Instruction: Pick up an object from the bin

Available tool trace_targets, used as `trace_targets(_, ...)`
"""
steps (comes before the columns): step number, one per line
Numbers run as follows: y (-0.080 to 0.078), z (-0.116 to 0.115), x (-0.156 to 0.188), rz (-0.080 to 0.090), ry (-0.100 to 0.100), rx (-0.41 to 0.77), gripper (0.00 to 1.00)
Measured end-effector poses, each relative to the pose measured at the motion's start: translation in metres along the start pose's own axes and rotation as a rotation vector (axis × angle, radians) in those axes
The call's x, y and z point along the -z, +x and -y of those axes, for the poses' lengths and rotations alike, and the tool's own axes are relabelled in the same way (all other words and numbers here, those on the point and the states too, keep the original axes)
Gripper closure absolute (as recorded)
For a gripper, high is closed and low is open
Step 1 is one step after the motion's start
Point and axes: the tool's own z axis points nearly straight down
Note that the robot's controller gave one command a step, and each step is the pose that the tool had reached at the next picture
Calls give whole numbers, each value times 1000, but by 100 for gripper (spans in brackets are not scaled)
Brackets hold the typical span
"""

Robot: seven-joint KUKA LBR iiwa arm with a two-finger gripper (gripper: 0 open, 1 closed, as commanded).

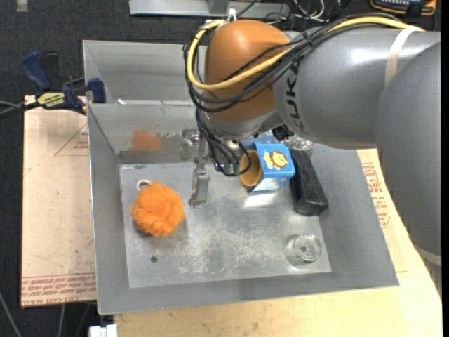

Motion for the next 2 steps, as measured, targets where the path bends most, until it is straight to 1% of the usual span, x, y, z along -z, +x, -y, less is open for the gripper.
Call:
trace_targets(1,-1,1,5,7,-1,-3,0)
trace_targets(2,8,-14,-30,13,-1,47,0)
